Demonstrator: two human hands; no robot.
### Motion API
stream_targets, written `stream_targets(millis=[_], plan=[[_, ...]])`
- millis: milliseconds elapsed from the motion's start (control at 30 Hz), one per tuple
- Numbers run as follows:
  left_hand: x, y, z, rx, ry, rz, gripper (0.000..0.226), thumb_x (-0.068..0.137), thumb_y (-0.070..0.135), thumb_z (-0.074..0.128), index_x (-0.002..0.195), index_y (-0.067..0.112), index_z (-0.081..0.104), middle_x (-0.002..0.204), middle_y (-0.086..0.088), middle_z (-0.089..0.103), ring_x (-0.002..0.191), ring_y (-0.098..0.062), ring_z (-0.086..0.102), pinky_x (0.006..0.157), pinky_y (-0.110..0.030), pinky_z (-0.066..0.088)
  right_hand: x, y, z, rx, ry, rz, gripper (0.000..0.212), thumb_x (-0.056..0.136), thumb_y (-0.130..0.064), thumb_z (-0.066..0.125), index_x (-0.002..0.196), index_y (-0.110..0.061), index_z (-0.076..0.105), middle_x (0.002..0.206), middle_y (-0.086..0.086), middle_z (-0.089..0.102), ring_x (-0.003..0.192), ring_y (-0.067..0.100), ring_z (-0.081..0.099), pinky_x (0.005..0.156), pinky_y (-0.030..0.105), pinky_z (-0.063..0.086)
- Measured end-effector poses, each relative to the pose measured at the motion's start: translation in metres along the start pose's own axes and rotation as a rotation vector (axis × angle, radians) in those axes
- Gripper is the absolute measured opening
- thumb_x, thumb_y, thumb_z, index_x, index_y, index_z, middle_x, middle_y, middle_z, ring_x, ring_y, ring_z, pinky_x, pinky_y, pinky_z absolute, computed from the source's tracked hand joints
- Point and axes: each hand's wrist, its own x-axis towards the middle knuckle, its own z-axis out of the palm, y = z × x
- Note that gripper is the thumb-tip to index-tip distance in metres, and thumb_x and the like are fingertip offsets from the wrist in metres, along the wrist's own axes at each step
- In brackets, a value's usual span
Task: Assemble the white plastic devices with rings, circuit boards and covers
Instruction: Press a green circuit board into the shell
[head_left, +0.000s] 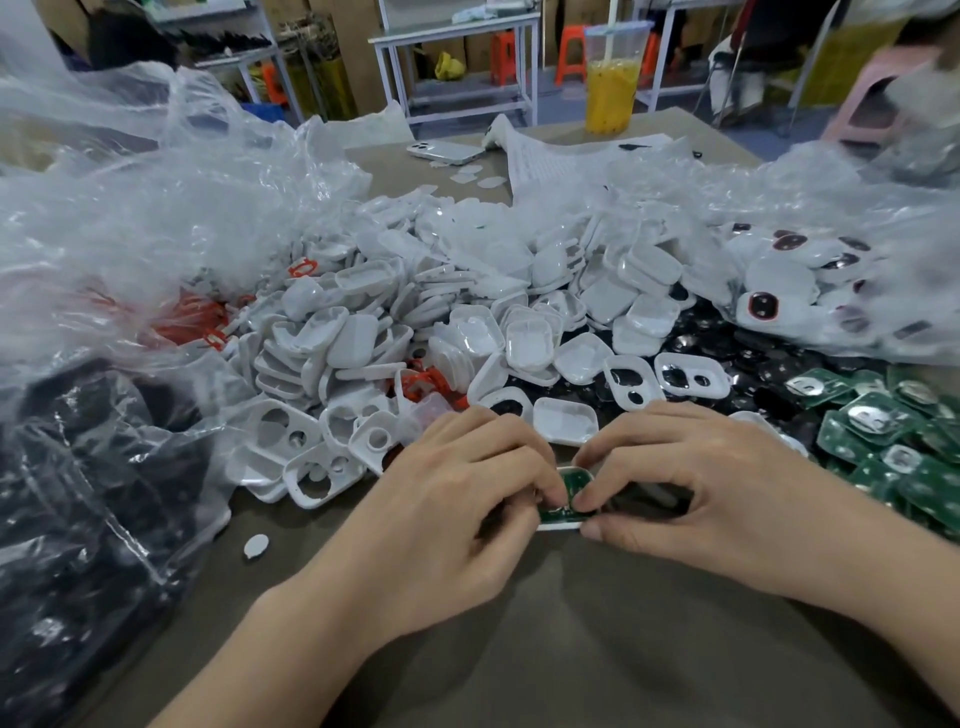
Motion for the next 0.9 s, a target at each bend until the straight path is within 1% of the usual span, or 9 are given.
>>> stream_targets(millis=[67,133,200,300,367,433,567,733,900], plan=[[-0.002,-0.003,-0.001,0.001,0.025,0.001,0.026,0.089,0.012,0.05,0.093,0.021,0.073,0.101,0.015,0.066,0.097,-0.009,0.057,0.084,-0.032,0.046,0.0,0.0,0.0,0.004,-0.004,0.006,0.026,0.085,-0.066,0.054,0.093,-0.047,0.07,0.107,-0.03,0.062,0.104,-0.005,0.056,0.088,0.022,0.048],[-0.001,-0.006,0.0,-0.005,0.031,0.0,0.027,0.089,0.013,0.05,0.093,0.022,0.075,0.1,0.017,0.067,0.097,-0.008,0.058,0.084,-0.032,0.046,0.001,0.001,0.0,-0.007,-0.003,0.008,0.027,0.085,-0.066,0.053,0.093,-0.047,0.07,0.107,-0.03,0.062,0.105,-0.006,0.055,0.088,0.019,0.046],[-0.001,-0.006,0.0,-0.025,0.021,-0.014,0.028,0.089,0.014,0.051,0.091,0.023,0.077,0.097,0.018,0.068,0.095,-0.007,0.06,0.083,-0.031,0.046,0.0,0.001,0.0,-0.004,-0.023,0.015,0.028,0.085,-0.068,0.052,0.094,-0.048,0.07,0.109,-0.03,0.062,0.107,-0.007,0.054,0.088,0.015,0.043],[0.0,-0.005,0.001,-0.026,0.02,-0.012,0.029,0.088,0.014,0.051,0.087,0.024,0.079,0.094,0.018,0.068,0.091,-0.006,0.061,0.082,-0.03,0.046,0.001,0.002,0.001,-0.013,-0.01,0.009,0.028,0.085,-0.069,0.051,0.096,-0.049,0.068,0.109,-0.031,0.06,0.108,-0.008,0.053,0.089,0.011,0.04],[0.0,-0.007,0.002,-0.027,0.03,-0.011,0.029,0.087,0.013,0.051,0.088,0.023,0.079,0.094,0.018,0.069,0.09,-0.007,0.062,0.083,-0.03,0.045,0.002,0.003,0.001,-0.023,-0.01,0.011,0.029,0.084,-0.071,0.051,0.101,-0.051,0.064,0.11,-0.033,0.059,0.11,-0.008,0.052,0.09,0.012,0.039],[0.0,-0.007,0.001,-0.039,0.03,-0.02,0.029,0.087,0.013,0.052,0.088,0.023,0.079,0.094,0.017,0.069,0.09,-0.008,0.062,0.083,-0.03,0.046,0.001,0.004,0.001,-0.025,-0.006,0.011,0.031,0.084,-0.073,0.05,0.104,-0.052,0.061,0.109,-0.033,0.058,0.11,-0.007,0.052,0.091,0.016,0.042],[-0.001,-0.006,0.002,-0.058,0.027,-0.032,0.031,0.088,0.014,0.05,0.09,0.023,0.079,0.096,0.017,0.069,0.092,-0.008,0.062,0.082,-0.03,0.048,0.001,0.002,0.002,-0.032,0.006,0.001,0.027,0.084,-0.072,0.05,0.098,-0.052,0.061,0.107,-0.031,0.059,0.107,-0.005,0.054,0.088,0.02,0.048],[-0.004,-0.011,0.002,-0.051,0.08,-0.037,0.03,0.094,0.015,0.049,0.101,0.023,0.076,0.102,0.018,0.065,0.098,-0.005,0.06,0.084,-0.023,0.047,0.001,0.002,0.003,-0.036,0.016,0.011,0.026,0.084,-0.069,0.053,0.097,-0.049,0.063,0.106,-0.029,0.06,0.105,-0.001,0.057,0.086,0.023,0.049],[-0.003,-0.021,-0.001,-0.004,0.164,-0.092,0.031,0.095,0.016,0.046,0.102,0.022,0.075,0.101,0.014,0.065,0.091,-0.015,0.06,0.078,-0.028,0.047,0.0,0.003,0.004,-0.056,0.014,0.027,0.029,0.084,-0.072,0.049,0.099,-0.051,0.059,0.108,-0.03,0.06,0.107,0.0,0.056,0.086,0.026,0.05]])
